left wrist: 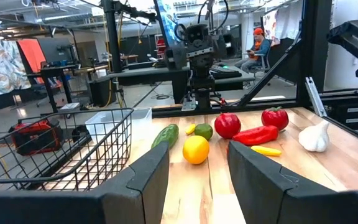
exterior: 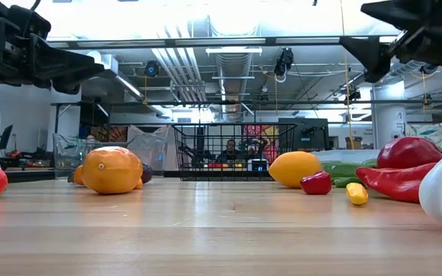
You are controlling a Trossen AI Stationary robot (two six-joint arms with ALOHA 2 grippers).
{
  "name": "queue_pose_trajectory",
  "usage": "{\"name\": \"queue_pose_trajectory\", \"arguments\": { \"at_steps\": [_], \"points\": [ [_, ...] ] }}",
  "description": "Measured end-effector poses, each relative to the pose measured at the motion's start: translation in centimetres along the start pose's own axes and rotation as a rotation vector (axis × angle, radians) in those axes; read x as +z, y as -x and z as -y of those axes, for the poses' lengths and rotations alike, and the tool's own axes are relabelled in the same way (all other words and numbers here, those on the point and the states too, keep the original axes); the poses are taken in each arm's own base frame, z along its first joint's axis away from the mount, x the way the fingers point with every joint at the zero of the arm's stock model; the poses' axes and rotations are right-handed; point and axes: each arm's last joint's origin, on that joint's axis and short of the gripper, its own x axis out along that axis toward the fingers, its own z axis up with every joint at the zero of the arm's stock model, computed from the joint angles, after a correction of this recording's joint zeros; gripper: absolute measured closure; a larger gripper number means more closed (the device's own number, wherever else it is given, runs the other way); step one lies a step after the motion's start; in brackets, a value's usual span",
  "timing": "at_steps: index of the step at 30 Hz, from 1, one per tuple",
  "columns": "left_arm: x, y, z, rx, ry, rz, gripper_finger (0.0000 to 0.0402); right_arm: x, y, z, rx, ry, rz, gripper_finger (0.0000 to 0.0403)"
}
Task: Sort produce into baskets
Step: Put the lemon into the wire basket
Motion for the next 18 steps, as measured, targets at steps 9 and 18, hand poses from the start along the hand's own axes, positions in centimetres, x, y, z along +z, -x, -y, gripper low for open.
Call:
{"name": "queue_pose_trajectory", "arguments": {
  "at_steps": [9,18],
  "points": [
    [1.9,0.2,-0.2,-0.018,0.451,0.198,0.0254,-0.5,-0.2,-0.9,0.059,-0.052,-0.049,0.0078],
    [4.0,0.9,-0.4,-0.084,0.610,0.422,0.0254,0.7,-2.4,-1.4,0.030,-0.001,-0.079,0.0078]
  ]
}}
